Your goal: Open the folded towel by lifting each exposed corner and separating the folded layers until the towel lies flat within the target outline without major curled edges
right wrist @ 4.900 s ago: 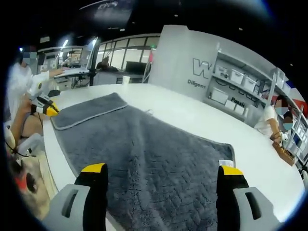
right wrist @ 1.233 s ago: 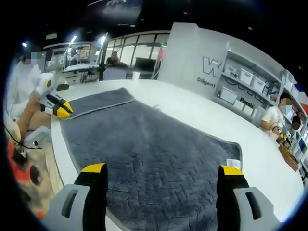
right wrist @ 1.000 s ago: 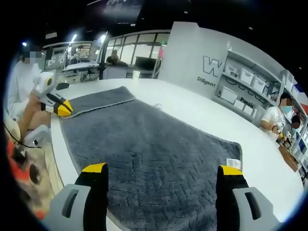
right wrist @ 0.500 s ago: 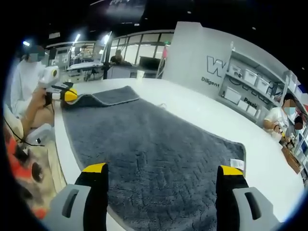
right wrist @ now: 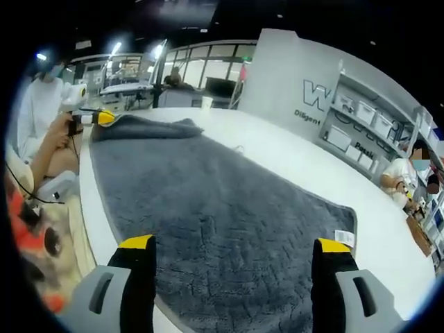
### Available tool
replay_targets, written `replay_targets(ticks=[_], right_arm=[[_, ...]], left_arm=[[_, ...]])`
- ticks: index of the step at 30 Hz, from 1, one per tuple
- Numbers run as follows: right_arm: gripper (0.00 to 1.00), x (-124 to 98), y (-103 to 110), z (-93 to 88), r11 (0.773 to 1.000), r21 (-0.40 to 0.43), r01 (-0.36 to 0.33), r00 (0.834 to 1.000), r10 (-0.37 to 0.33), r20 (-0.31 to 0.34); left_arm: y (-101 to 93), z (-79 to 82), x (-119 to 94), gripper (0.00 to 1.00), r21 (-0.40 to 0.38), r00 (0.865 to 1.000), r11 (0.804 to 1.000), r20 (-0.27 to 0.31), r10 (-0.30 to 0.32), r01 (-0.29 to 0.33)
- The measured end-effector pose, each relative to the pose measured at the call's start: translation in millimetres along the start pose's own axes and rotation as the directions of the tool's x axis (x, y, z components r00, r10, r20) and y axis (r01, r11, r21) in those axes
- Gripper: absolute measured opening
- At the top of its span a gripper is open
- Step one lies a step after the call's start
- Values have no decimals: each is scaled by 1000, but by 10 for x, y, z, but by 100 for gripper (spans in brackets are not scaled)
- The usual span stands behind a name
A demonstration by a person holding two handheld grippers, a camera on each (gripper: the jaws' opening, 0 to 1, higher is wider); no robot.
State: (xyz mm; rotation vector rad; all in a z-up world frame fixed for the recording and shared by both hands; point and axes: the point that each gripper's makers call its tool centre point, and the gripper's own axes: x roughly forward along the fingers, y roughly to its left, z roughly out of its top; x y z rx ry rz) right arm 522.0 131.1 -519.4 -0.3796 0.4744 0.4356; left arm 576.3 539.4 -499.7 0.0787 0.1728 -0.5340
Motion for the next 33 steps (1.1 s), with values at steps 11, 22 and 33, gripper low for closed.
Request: replay_targets(ticks=[11,22,33], right_arm=[[92,4,-1,-10,1000,1,-2,1000,2,-5],[92,3,-7,-21,1000,-5,-4,1000,4,-10],[92,5,-26,-44,1000,-7,-1,1000,1,-18]], left_arm=[[287,-158,-102,3,17,994,996,-57,92,-91],[389,-306,-246,3,154,971,979,-174,163,-137],[365,-470,-241,10,231,951,967,-259,167,-107]])
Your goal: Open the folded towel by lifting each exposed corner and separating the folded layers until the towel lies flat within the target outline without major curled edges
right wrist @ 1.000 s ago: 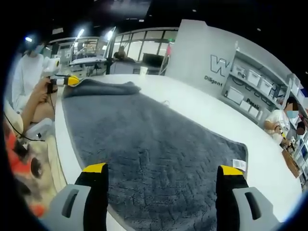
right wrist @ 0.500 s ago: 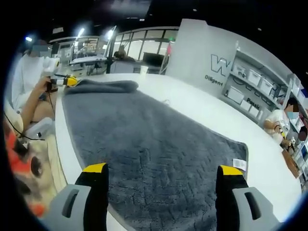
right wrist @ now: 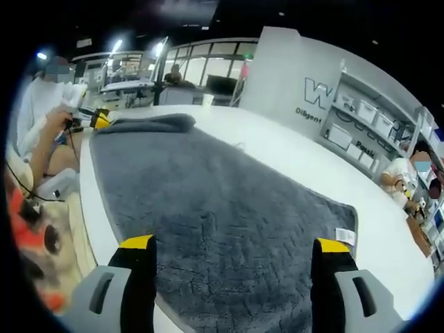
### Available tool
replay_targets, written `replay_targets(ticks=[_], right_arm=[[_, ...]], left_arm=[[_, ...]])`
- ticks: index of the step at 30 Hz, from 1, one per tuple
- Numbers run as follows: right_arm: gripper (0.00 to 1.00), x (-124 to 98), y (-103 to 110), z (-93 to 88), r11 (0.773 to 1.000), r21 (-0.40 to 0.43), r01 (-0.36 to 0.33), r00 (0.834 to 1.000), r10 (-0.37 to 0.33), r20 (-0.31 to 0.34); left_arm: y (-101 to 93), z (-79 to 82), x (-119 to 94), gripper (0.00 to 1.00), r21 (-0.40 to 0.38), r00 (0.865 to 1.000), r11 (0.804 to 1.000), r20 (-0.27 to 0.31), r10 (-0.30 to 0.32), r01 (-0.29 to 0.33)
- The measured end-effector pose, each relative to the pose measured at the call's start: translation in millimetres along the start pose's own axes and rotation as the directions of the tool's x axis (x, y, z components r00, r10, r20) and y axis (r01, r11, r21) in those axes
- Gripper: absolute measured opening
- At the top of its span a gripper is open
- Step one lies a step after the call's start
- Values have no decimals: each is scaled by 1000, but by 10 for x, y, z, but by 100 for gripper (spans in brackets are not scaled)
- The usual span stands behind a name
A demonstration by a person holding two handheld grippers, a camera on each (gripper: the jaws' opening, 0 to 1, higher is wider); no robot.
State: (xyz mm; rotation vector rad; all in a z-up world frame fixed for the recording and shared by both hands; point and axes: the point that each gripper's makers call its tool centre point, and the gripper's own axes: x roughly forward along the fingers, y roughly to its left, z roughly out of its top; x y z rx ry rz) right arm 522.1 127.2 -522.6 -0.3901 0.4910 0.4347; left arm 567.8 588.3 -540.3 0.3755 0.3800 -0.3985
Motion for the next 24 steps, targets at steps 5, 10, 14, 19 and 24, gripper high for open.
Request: replay_targets(ticks=[5,10,14,19,24], right_arm=[[92,4,22,-10,1000,-5,0,1000,0,-7],[92,2,29,-3,1000,-4,-1,1000,0,-5],[92,-1,26,-15,1000,-2,0,1000,0,-8],[92,1,6,-16,1000,4,2,1000,-2,-6],[92,-8,3,-27,1000,3,1,1000,-1,-8]], left_arm=[[72,50,-6,45,-51,1000,999,23,22,-20],[113,48,-13,53,-45,998,998,15,53,-53],[181,102,-91,69,-42,996,995,13,92,-91],[193,211,-197,81,-40,994,994,24,103,-102],[87,383,-182,82,-44,997,998,57,57,-54]])
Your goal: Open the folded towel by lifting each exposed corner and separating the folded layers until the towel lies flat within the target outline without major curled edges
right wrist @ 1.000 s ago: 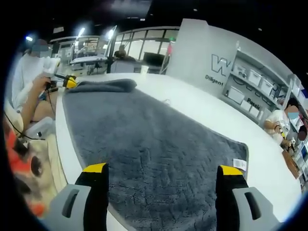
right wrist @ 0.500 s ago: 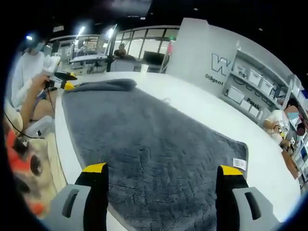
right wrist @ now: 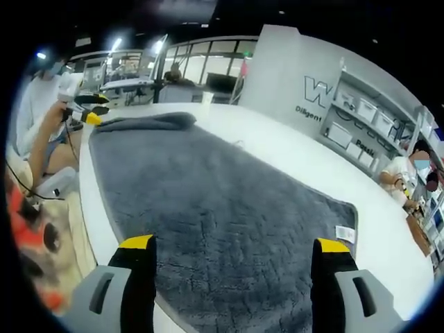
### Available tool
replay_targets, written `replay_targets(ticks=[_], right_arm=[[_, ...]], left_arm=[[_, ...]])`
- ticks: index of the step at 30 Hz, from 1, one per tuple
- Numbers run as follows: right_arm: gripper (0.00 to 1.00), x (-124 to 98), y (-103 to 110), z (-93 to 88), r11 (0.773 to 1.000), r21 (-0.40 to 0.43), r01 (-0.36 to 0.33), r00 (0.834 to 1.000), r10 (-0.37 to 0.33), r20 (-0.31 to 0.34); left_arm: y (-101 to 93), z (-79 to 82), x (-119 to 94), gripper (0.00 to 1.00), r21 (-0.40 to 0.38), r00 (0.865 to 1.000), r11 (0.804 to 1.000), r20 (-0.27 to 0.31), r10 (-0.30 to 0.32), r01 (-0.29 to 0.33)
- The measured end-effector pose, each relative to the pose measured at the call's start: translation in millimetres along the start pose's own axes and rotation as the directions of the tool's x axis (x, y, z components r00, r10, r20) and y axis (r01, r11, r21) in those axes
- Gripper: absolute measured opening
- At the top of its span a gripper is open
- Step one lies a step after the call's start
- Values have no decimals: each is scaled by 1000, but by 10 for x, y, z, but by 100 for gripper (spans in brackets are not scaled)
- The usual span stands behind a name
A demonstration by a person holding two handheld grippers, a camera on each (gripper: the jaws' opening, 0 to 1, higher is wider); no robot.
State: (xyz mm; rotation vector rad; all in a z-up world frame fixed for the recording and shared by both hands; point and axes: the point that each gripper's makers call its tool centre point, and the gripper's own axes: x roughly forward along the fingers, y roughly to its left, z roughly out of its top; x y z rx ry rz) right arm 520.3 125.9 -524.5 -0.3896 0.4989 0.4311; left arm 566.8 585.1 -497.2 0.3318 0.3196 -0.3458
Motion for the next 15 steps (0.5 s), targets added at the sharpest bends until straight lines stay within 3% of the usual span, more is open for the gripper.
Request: replay_targets(ticks=[4,8,15], right_arm=[[92,-58,-47,-5,1000,11,11,1000,-11,10],[92,-85,-81,-12,1000,21,20,1000,-20,16],[92,-97,-88,-5,999,27,18,1000,-19,24]], left_arm=[[-89,206,134,86,13,999,999,9,-39,39],[-154,309,296,97,5,997,997,-10,-75,75],[-353,551,484,98,7,985,985,26,-170,170]])
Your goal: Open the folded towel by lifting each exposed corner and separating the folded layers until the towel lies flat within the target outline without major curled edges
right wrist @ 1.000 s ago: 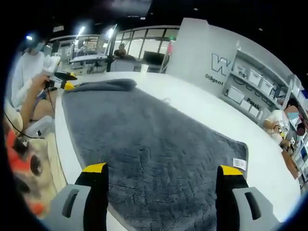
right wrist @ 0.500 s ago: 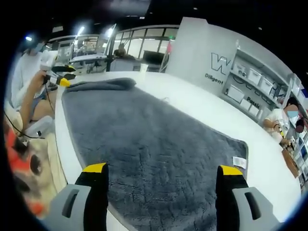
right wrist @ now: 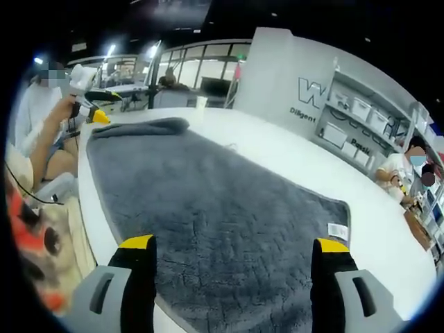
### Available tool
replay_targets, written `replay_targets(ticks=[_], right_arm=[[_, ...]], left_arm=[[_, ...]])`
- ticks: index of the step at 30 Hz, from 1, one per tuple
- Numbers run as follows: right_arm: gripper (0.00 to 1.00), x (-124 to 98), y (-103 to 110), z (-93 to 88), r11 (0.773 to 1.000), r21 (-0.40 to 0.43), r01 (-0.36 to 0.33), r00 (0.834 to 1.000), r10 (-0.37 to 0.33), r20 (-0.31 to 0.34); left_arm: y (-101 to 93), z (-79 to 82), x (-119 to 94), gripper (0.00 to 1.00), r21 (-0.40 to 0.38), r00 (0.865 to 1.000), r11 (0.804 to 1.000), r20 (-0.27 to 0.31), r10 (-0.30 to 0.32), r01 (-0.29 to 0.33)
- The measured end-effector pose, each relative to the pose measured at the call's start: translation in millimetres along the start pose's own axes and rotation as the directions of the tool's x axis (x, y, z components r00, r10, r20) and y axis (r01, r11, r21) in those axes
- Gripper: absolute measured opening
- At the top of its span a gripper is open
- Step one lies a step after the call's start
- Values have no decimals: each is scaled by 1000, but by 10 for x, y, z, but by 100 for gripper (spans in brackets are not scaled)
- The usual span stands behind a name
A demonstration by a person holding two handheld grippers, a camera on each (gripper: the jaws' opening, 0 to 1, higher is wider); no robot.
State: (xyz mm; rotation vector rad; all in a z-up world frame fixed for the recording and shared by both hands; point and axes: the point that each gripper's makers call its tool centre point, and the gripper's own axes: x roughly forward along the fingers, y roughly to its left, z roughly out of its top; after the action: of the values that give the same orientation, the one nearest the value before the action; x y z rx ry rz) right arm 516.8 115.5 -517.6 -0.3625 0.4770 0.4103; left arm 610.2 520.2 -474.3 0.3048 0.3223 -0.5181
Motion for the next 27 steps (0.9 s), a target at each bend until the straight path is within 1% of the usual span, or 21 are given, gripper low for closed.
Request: replay_targets(ticks=[3,4,5,7,9,11,13,15,16,20,23,25,27], right_arm=[[92,-1,-3,2,1000,-1,0,1000,0,0],[92,-1,-2,2,1000,-1,0,1000,0,0],[92,-5,-6,6,1000,-1,0,1000,0,1],[92,-12,-13,11,1000,-1,1,1000,-1,4],[92,-19,-21,17,1000,1,2,1000,-2,7],[92,-23,-29,23,1000,2,4,1000,-4,10],[92,-24,-31,24,1000,0,5,1000,-5,10],[92,-28,-35,27,1000,-2,6,1000,-6,10],[92,-32,-37,29,1000,-3,6,1000,-6,10],[92,-45,-40,38,1000,-2,6,1000,-6,16],[92,-46,-42,35,1000,-3,7,1000,-7,16],[92,-49,-39,31,1000,-4,7,1000,-7,14],[91,-52,-39,34,1000,-4,7,1000,-7,15]], left_arm=[[-26,142,149,96,-10,999,1000,22,-27,27],[-31,154,165,95,-11,999,999,23,-31,31],[-58,209,242,95,-15,998,998,21,-53,53],[-106,277,304,94,-21,996,995,16,-93,93],[-100,364,364,92,-16,996,996,25,-90,90],[-122,422,443,89,14,995,995,11,-100,100],[-156,466,519,85,26,994,993,2,-113,113],[-207,489,576,80,38,990,989,-7,-140,140],[-273,472,610,78,41,983,982,-38,-180,182],[-282,533,732,72,53,983,982,-34,-182,184],[-270,526,833,62,41,980,980,-40,-193,195],[-263,498,919,54,42,979,979,-47,-196,198],[-269,419,1019,48,53,975,976,-79,-206,210]])
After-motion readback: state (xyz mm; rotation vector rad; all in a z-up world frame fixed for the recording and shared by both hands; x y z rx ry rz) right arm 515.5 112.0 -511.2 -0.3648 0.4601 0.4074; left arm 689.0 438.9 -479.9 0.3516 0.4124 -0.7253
